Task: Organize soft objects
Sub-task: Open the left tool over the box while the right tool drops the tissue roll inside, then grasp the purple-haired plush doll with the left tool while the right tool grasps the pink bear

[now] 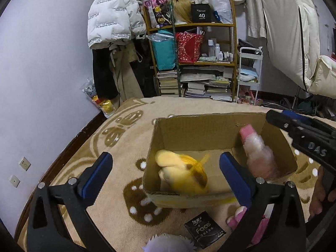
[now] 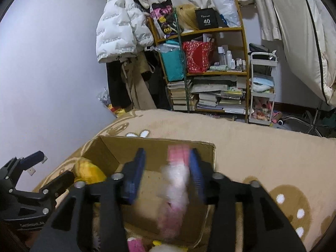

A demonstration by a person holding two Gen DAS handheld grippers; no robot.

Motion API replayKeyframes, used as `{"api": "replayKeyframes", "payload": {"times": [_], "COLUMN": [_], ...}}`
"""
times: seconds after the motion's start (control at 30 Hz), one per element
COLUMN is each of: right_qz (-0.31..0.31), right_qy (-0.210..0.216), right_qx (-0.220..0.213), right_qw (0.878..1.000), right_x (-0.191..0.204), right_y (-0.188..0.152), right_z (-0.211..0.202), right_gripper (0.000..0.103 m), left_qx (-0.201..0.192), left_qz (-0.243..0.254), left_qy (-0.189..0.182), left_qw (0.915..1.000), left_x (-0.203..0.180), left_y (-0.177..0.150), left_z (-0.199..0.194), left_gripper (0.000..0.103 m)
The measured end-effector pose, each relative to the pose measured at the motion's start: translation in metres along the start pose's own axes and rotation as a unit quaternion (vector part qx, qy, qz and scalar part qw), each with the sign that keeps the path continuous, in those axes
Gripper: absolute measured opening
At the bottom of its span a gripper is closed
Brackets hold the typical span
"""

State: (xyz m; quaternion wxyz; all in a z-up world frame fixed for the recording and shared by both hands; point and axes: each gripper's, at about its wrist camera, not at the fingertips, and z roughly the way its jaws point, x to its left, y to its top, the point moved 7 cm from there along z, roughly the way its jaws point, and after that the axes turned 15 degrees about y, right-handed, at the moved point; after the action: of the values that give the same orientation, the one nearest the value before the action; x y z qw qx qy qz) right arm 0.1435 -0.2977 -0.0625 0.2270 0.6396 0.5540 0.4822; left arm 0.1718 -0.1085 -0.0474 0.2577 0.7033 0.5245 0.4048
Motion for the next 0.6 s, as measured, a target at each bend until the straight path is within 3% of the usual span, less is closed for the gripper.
{"api": "replayKeyframes", "payload": {"times": [0.07, 0.13, 0.2, 0.4, 0.6], "right_qz": [0.0, 0.004, 0.008, 0.002, 0.004], "right_qy": [-0.004, -0.005, -0.003, 0.0, -0.004], "right_qx": [-0.004, -0.006, -0.008, 0.003, 0.006], "right_qw": [1.0, 1.0, 1.0, 1.0, 1.0], "right_x": [0.003, 0.004, 0.007, 0.02, 0.031], "right_y": [0.002, 0.002, 0.001, -0.006, -0.018], "right_z": [-0.007, -0.014, -0.022, -0.043, -0.07], "right_gripper": [0.066, 0.082, 0.091, 0.103, 0.103], "left_qx": [0.002, 0.005, 0.01, 0.025, 0.05], "left_qz": [-0.001, -0.001, 0.002, 0.005, -0.011], "left_qy": [0.004, 0.006, 0.008, 0.009, 0.002], "left_qw": [1.0, 1.0, 0.9999, 0.9996, 0.9987], "left_x": [0.004, 0.009, 0.013, 0.027, 0.046], "left_y": [0.0, 0.0, -0.002, -0.014, -0.03], "left_z": [-0.002, -0.007, -0.012, -0.034, -0.057], "left_gripper": [0.101, 0.101, 0.101, 0.101, 0.101]}}
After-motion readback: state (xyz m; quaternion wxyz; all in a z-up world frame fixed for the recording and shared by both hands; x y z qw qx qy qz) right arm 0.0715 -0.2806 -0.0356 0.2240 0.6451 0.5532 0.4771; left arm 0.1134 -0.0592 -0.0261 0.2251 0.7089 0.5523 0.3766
